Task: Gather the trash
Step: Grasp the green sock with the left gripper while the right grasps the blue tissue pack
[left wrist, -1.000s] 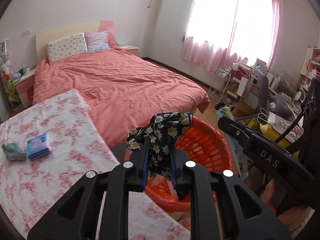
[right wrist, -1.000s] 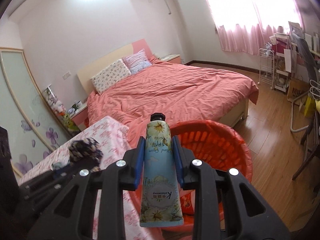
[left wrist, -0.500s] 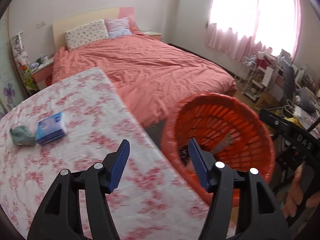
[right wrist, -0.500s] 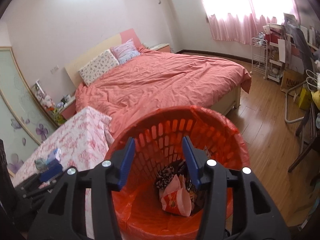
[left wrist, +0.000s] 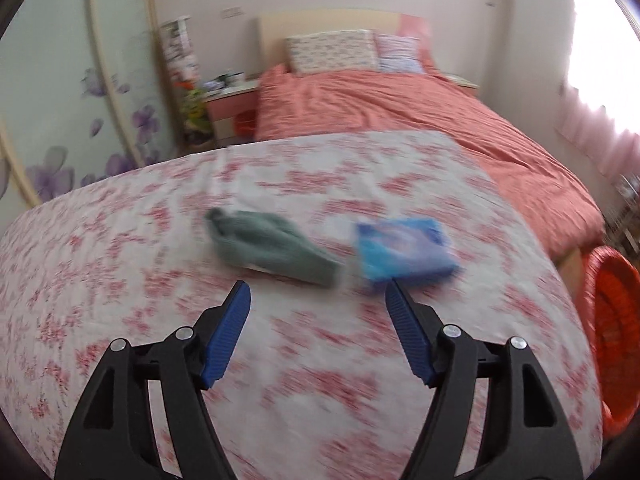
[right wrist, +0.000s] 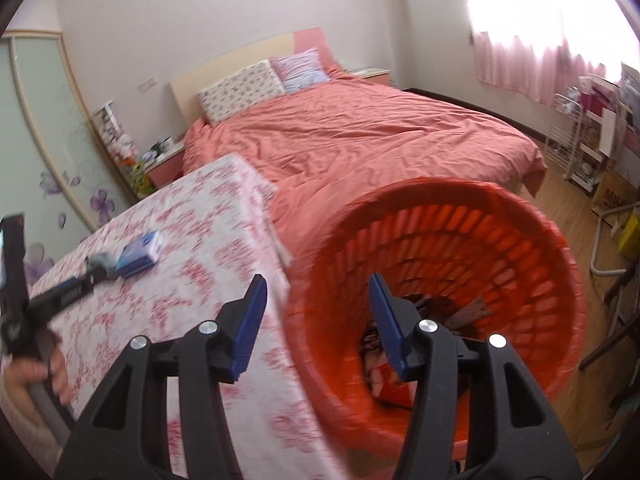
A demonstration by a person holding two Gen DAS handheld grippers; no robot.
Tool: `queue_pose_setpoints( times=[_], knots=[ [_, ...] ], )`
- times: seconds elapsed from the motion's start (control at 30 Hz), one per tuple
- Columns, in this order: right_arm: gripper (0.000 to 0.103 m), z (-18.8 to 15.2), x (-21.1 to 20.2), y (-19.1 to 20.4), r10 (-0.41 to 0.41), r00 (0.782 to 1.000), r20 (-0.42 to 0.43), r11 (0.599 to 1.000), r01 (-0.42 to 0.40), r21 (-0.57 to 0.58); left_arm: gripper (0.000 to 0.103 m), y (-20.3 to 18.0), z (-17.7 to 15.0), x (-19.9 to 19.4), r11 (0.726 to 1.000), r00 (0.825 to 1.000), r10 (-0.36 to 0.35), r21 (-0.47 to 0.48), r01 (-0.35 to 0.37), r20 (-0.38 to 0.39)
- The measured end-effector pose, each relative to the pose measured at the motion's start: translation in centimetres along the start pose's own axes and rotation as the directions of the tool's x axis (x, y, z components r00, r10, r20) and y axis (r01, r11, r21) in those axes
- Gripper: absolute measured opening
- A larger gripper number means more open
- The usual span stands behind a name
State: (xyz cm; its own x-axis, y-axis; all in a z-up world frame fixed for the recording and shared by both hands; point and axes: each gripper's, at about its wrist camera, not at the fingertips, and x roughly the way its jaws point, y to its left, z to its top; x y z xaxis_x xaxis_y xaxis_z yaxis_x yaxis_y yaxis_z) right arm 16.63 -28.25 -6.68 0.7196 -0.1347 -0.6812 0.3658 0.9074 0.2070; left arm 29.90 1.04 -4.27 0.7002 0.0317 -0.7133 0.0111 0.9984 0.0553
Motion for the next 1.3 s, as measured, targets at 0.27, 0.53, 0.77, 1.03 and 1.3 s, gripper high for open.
queue_pose_setpoints(
  times=[0.27, 0.53, 0.77, 1.03, 1.3],
  knots=[
    [0.052, -0.5, 1.8, 3.8, 0.026, 0.999, -0.043, 0.998, -0.029, -0.062, 0.07, 2.8, 3.1, 4.8, 0.993, 0.995, 0.046, -0.108, -0.055, -0.084],
    [0.052, -0.7, 3.3, 7.6, 0.048, 0.996, -0.07, 0.99, -0.057, -0.126, 0.05, 3.8, 2.3, 5.9, 0.995, 0.994, 0.009, -0.095, -0.019, -0.11],
    [0.052, -0.8, 5.2, 10.9, 0.089, 0.991, -0.102, 0.98, -0.105, -0.166, 0.013, 6.0, 1.7, 5.0, 0.999, 0.994, -0.015, -0.046, 0.01, -0.105],
    [0.072, 0.6, 8.8, 16.7, 0.184, 0.975, -0.123, 0.968, -0.202, -0.147, 0.013, 10.2, -0.2, 3.5, 1.0, 0.995, -0.004, -0.021, 0.002, -0.101],
    [0.088, 1.9, 13.0, 22.1, 0.146, 0.976, -0.164, 0.968, -0.175, -0.18, 0.014, 11.3, -0.7, 3.3, 0.998, 0.994, -0.037, -0.06, 0.031, -0.104]
  ],
)
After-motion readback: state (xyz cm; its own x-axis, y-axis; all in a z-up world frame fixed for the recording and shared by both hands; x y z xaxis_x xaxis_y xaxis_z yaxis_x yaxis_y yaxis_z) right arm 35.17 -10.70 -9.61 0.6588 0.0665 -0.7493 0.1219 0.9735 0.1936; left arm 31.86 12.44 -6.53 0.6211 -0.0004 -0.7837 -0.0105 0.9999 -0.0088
